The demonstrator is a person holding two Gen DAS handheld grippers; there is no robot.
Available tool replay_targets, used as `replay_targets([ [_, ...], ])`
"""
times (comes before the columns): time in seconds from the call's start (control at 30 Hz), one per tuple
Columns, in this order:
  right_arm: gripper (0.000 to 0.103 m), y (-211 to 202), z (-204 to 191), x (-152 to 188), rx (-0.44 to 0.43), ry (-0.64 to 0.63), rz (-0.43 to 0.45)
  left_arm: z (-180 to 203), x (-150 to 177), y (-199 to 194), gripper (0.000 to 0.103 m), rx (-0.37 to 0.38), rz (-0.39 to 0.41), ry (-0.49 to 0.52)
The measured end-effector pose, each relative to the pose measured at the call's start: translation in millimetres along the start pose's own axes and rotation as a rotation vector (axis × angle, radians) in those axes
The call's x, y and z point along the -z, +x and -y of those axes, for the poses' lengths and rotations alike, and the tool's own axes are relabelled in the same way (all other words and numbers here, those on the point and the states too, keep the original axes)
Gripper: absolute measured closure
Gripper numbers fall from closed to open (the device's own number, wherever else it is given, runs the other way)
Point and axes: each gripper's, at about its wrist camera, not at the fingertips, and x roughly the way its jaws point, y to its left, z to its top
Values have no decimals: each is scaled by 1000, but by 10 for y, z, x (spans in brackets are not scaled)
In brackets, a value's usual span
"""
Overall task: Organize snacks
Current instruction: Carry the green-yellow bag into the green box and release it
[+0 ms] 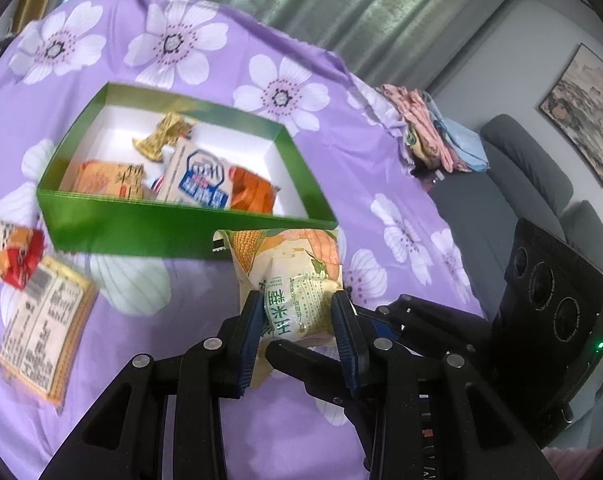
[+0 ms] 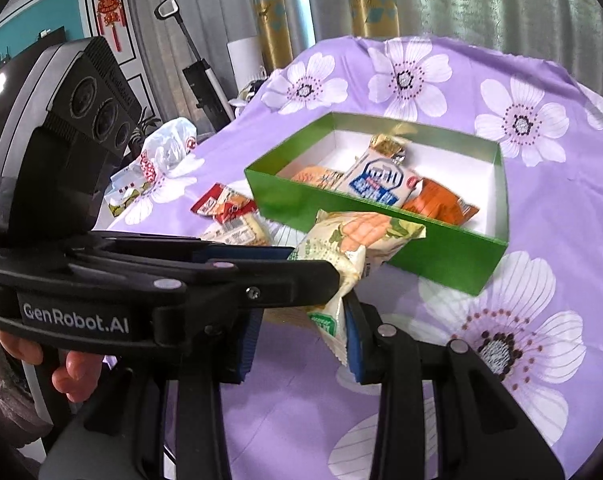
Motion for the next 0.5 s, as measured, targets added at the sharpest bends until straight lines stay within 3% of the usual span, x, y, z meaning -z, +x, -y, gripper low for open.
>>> replay_targets([
  [0.5,66,12,329,-634,56,-43,111,93,-714,93,68,8,107,66],
])
